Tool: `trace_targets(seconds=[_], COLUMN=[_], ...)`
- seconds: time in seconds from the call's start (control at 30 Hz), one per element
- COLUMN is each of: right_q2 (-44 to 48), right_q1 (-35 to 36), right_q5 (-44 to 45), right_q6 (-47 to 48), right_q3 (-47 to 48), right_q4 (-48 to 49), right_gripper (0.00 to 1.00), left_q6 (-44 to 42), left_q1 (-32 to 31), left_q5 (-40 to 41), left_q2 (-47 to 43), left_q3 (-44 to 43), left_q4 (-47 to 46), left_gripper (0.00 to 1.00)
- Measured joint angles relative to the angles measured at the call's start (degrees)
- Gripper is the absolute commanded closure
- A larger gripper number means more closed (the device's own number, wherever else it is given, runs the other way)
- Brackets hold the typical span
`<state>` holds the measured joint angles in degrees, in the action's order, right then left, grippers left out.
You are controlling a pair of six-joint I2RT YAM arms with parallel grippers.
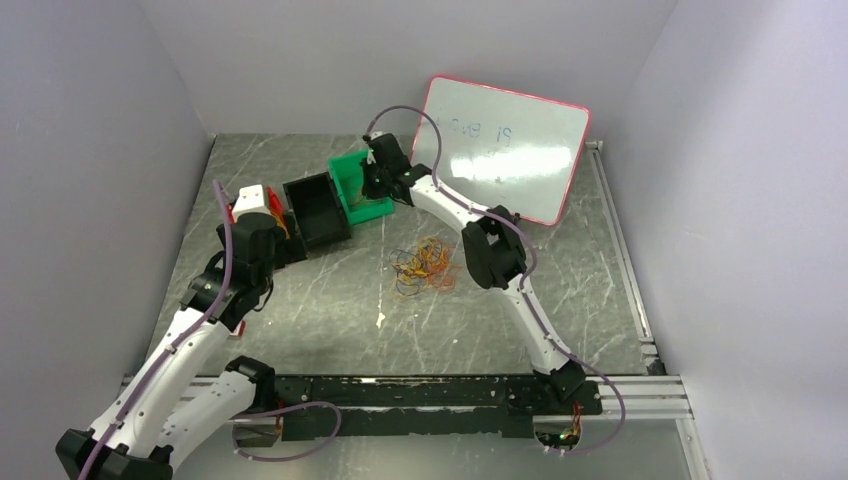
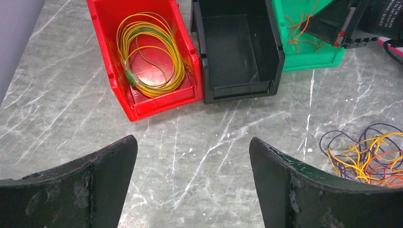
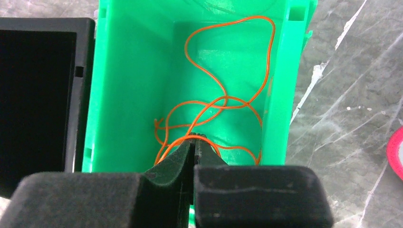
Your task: Untangle the cables
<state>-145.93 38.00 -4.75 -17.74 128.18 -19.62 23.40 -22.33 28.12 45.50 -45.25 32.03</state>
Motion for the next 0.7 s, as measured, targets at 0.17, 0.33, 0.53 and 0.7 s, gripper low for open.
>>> trace_targets(seconds=[0.17, 0.33, 0.53, 0.7], right_q2=[-1.4, -1.5, -1.1, -0.7], right_q1=[-0.5, -0.8, -0.7, -0.5], right_q5=[-0.8, -3.5, -6.9, -6.5], right_q6=[-0.4, 0.0, 1.6, 3.0], right_q3=[1.0, 1.4, 1.1, 1.7], right_q4=[1.0, 3.9, 8.1, 7.7], right_gripper=[0.92, 0.83, 0.73, 0.64], left_q6=[-0.1, -0.1, -0.1, -0.2], left_q1=[0.0, 0.0, 0.0, 0.0], left_q5=[-0.2, -0.2, -0.3, -0.3], left_q2=[0.0, 0.0, 0.1, 0.2], left_q3=[0.0, 0.0, 0.0, 0.0], left_q4=[-0.2, -0.4, -0.5, -0.5], left_gripper=[0.08, 0.08, 0.08, 0.08])
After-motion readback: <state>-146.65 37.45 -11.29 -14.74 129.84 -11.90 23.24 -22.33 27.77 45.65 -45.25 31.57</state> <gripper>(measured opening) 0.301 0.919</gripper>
